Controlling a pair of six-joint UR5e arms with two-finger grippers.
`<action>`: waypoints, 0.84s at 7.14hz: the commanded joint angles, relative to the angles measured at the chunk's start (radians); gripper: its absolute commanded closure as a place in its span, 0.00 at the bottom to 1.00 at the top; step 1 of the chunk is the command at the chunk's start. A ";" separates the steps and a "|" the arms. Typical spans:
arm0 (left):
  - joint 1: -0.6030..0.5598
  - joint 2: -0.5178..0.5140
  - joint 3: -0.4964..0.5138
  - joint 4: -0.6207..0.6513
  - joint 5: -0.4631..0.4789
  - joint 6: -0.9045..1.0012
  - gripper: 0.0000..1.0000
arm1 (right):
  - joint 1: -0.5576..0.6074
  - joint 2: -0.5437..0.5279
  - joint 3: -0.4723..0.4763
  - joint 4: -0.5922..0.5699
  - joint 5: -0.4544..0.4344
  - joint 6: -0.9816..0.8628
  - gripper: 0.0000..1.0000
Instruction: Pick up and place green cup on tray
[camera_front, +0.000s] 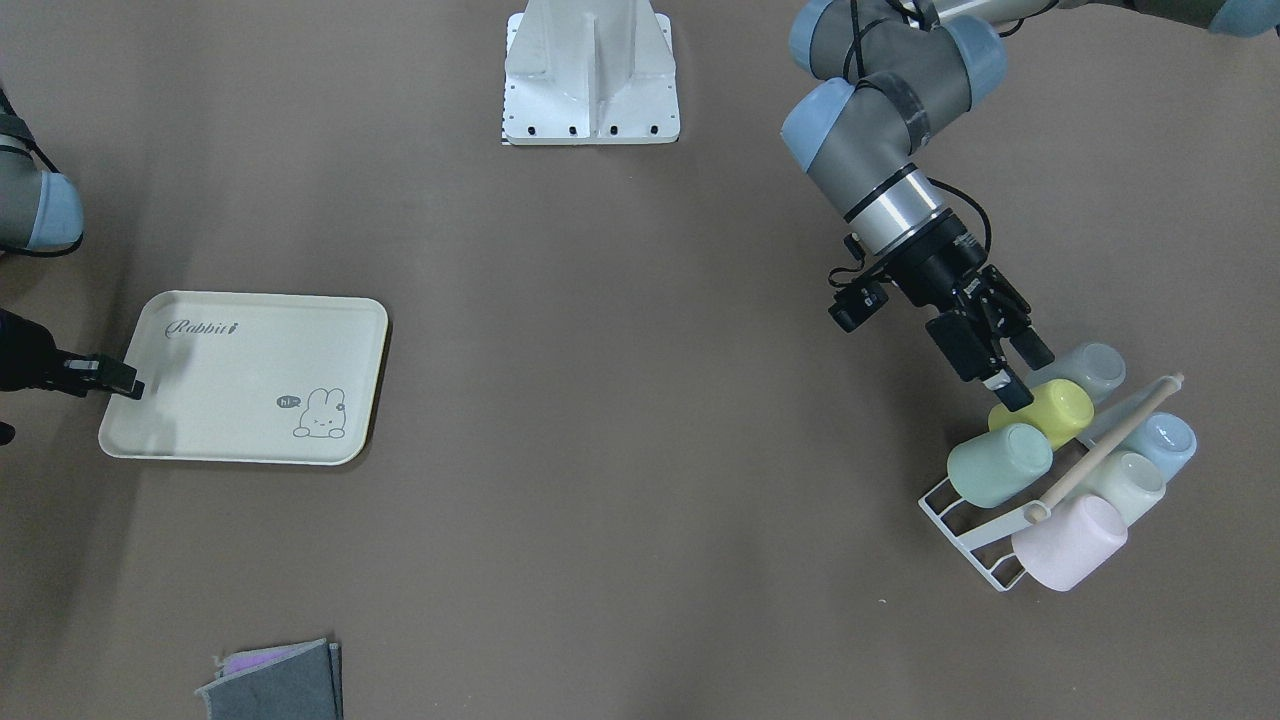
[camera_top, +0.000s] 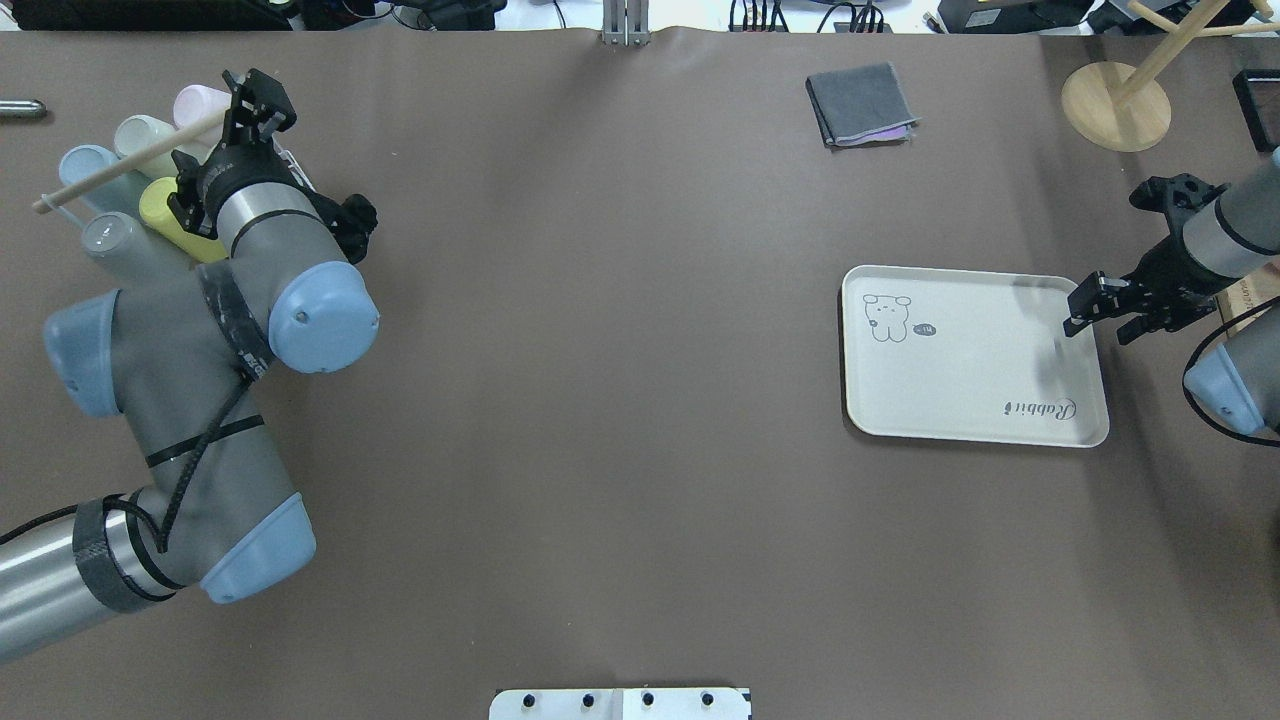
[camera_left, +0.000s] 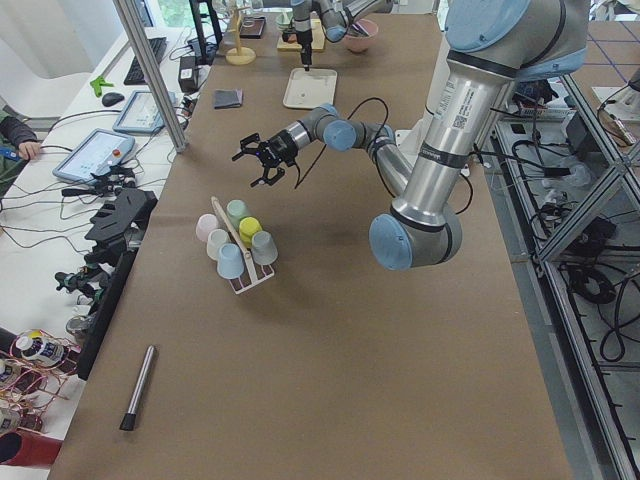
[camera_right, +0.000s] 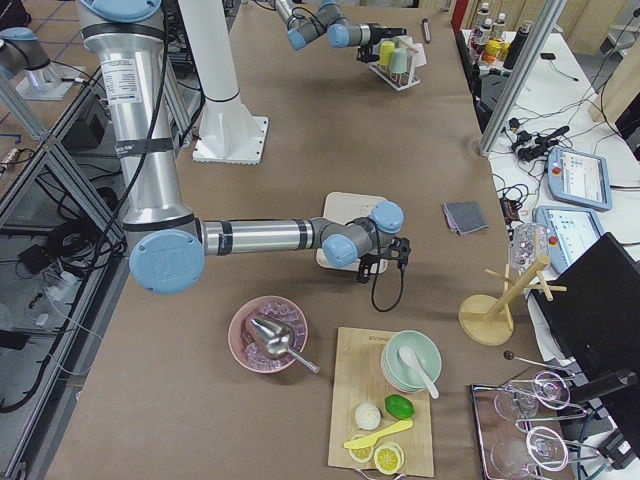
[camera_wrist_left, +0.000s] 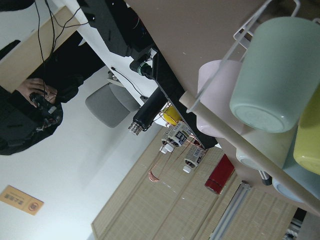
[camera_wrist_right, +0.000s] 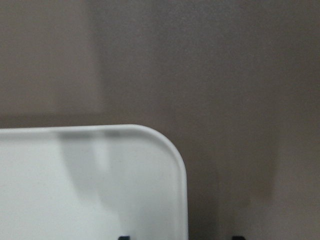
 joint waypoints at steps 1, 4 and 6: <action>0.059 0.026 0.110 -0.028 0.108 0.050 0.01 | -0.004 -0.007 0.003 -0.001 0.014 0.000 0.79; 0.078 0.012 0.207 -0.028 0.175 0.075 0.01 | -0.012 -0.007 0.002 0.000 0.017 -0.001 0.92; 0.078 0.004 0.259 -0.058 0.209 0.070 0.01 | -0.010 -0.008 0.006 0.002 0.020 -0.001 1.00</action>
